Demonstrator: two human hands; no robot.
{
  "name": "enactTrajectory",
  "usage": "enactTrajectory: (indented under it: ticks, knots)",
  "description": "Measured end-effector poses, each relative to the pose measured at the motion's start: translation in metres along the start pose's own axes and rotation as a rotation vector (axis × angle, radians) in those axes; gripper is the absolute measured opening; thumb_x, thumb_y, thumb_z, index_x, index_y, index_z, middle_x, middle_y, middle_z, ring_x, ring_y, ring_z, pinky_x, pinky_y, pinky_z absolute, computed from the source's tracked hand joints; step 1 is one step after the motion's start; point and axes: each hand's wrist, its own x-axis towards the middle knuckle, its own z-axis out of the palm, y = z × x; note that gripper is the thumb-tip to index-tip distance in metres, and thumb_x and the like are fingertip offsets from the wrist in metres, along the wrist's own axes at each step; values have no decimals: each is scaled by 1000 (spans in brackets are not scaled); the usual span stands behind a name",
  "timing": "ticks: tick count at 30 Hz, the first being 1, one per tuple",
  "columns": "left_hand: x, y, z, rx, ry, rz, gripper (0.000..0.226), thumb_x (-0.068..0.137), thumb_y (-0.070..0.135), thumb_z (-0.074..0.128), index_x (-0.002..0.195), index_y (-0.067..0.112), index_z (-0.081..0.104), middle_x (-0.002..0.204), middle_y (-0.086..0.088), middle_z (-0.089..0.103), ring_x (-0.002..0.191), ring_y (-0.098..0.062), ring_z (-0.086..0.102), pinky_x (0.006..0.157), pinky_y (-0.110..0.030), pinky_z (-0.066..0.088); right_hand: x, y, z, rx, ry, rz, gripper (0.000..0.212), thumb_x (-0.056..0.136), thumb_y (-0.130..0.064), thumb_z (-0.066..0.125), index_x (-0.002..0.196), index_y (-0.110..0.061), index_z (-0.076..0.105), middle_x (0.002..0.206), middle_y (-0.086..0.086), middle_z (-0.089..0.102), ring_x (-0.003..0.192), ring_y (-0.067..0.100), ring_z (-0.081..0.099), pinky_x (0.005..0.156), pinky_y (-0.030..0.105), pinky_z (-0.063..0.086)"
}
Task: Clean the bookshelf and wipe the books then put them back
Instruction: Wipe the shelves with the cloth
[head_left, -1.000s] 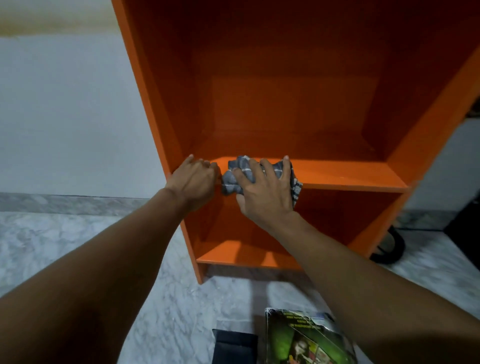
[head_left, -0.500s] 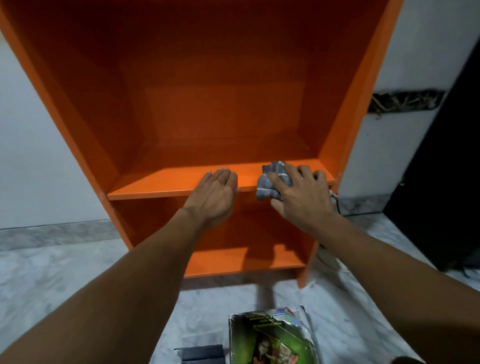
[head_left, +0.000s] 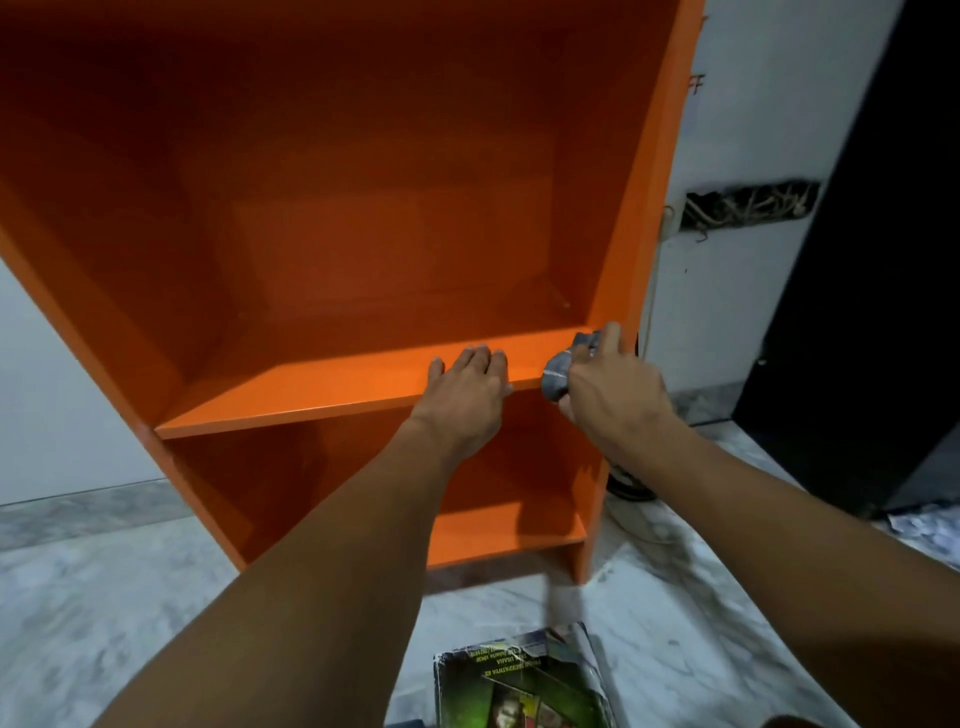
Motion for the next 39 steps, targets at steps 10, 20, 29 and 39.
enactTrajectory:
  ticks: [10,20,29,39]
  knots:
    - [-2,4,-2,-58,-32,-56,48,107,24,28,152,9,21,160,-11,21,150,-26,12,113,-61,19,-7,0,-29,-39,-254,-80,29,97,-28,50,123,-16,56,122,10,58,109,30,58,73,35,48]
    - [1,6,-14,-135,-71,-100,32,101,20,43,132,11,46,139,-10,43,135,-33,38,106,-64,27,-40,32,-25,883,-547,73,38,82,-30,64,53,-20,44,46,-7,44,44,9,40,49,23,30]
    - [-45,-6,-32,-899,44,-56,35,82,12,51,107,17,76,109,-5,73,106,-23,66,94,-46,54,-35,3,-14,1807,-737,265,24,86,-13,54,105,0,62,85,20,63,68,31,62,64,35,54]
    - [-86,-7,55,-993,-57,-345,26,95,18,64,71,11,55,70,-8,53,65,-23,50,62,-33,42,-49,-28,52,1724,-793,247,26,89,-17,62,106,3,63,76,16,70,58,25,67,55,31,55]
